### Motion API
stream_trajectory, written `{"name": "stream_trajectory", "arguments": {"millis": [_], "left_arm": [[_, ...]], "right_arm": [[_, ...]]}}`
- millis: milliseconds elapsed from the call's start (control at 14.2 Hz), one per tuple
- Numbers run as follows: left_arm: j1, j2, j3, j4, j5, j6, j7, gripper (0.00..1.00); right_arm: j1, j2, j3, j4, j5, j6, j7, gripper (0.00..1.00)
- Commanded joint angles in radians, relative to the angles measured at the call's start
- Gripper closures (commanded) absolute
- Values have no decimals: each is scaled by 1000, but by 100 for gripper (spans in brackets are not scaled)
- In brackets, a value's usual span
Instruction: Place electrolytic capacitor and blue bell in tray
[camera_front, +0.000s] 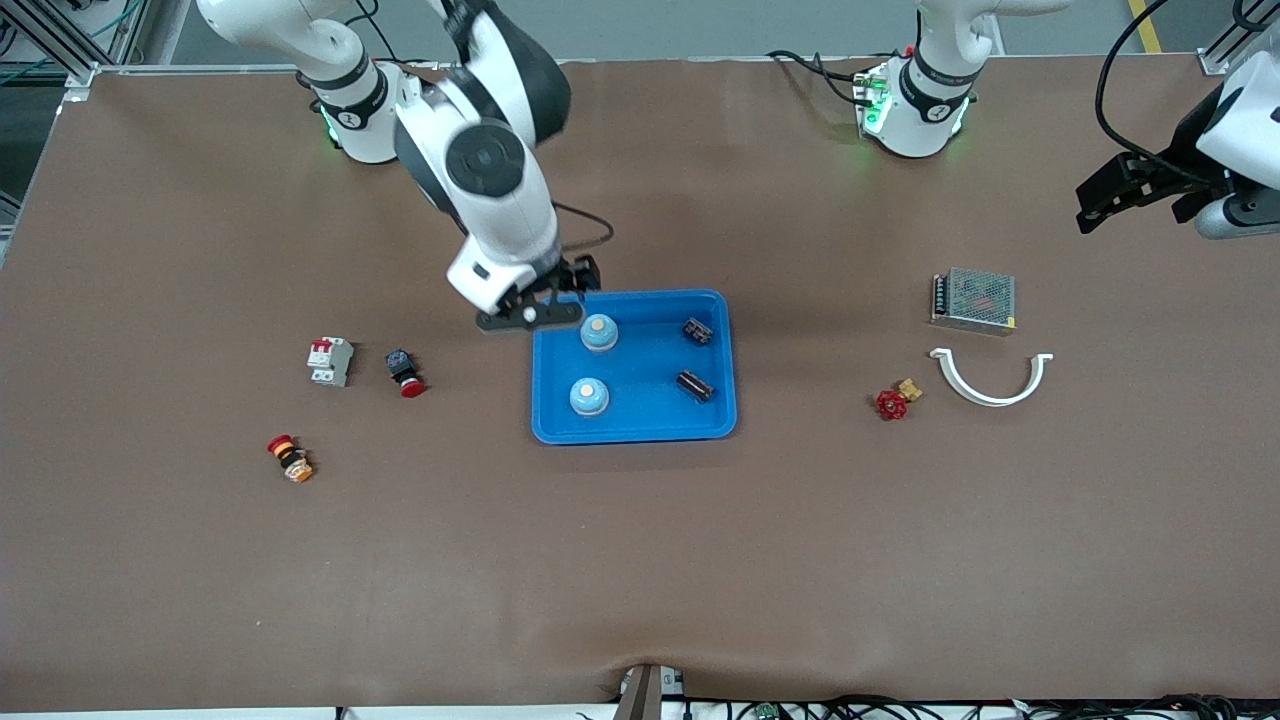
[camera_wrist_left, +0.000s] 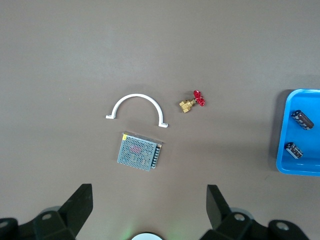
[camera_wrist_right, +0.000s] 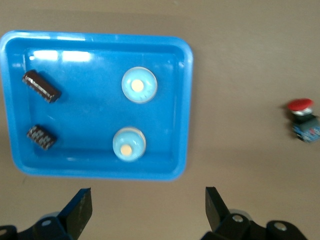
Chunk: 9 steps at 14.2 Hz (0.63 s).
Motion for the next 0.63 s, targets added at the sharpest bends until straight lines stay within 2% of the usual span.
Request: {"name": "stream_trajectory", "arguments": {"millis": [0, 353, 564], "left_arm": [[5, -21, 1, -10, -18, -5, 17, 0], [5, -21, 4, -7, -19, -5, 17, 0], [5, -17, 4, -8, -19, -3, 15, 0]], "right_arm": [[-12, -157, -14, -126, -5, -31, -3, 0], [-182, -337, -21, -134, -13, -229, -193, 0], [-305, -479, -22, -201, -19, -260, -288, 0]]}}
